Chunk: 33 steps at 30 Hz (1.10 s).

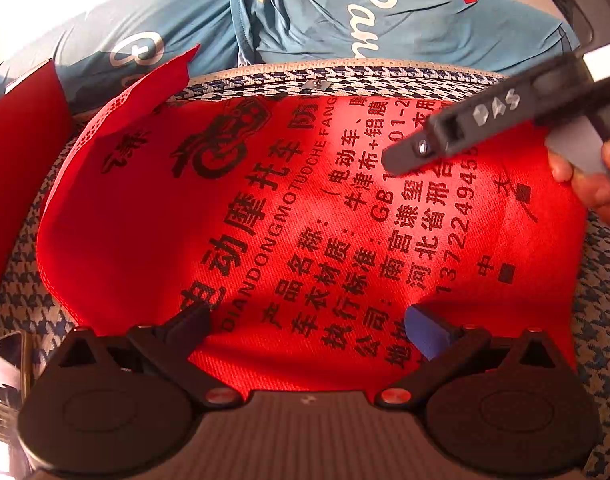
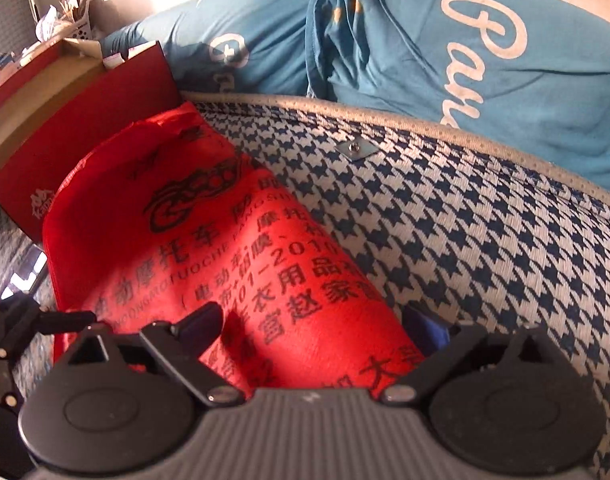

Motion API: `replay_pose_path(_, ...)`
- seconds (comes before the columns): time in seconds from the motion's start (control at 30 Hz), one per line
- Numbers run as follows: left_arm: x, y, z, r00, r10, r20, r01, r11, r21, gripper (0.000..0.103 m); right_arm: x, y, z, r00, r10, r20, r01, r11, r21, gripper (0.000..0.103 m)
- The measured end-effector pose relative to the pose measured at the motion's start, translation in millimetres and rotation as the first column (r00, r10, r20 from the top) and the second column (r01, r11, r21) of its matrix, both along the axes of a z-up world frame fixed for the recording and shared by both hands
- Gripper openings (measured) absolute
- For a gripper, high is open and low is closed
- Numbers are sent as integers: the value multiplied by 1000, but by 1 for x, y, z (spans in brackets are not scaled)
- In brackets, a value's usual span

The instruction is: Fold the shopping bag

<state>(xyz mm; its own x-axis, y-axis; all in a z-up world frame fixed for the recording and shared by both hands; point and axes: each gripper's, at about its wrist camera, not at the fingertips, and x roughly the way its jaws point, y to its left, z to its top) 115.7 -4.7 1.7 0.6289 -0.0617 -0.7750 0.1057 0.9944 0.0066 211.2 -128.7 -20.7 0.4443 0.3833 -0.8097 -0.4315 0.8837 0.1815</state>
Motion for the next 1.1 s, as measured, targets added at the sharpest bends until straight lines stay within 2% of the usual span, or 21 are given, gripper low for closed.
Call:
replay_pose_path(0.1, 1, -1, 1, 1000, 7, -5, -7, 1000, -2, 103, -1, -1, 1, 1000, -21, 4, 21, 1000, 10, 79)
replay_pose_path(0.17, 1, -2, 2, 1000, 7, -10, -7, 1000, -3, 103, -2, -5, 4, 1000, -29, -3, 29, 999, 43, 57)
replay_pose_path(0.2, 1, -3, 2, 1000, 8, -11, -8, 1000, -1, 103, -2, -5, 4, 1000, -28, -8, 29, 998, 55, 51)
replay_pose_path(0.27, 2, -4, 3, 1000, 10, -12, -10, 1000, 2, 103, -2, -6, 5, 1000, -19, -20, 21, 996, 84, 28)
replay_pose_path(0.37, 2, -5, 4, 1000, 15, -14, -15, 1000, 5, 103, -6, -4, 11, 1000, 6, -11, -4, 993, 116, 15)
replay_pose_path(0.47, 1, -8, 5, 1000, 16, -16, -16, 1000, 7, 103, -11, -7, 25, 1000, 18, 5, -19, 983, 181, 11)
replay_pose_path(0.7, 6, -23, 9, 1000, -16, -3, 16, 1000, 6, 103, -26, -6, 55, 996, 53, 68, -68, 970, 235, 11)
replay_pose_path(0.83, 10, -38, 14, 998, -44, 52, 42, 998, 54, 103, -39, -10, 74, 991, 60, 117, -88, 962, 259, 11)
replay_pose_path(1.0, 15, -42, 20, 995, -53, 87, 53, 999, 4, 103, -50, -26, 90, 988, 38, 148, -80, 955, 285, 11)
replay_pose_path(1.1, 11, -46, 27, 984, -68, 162, 63, 997, 36, 103, -56, -34, 97, 985, 38, 171, -86, 956, 282, 11)
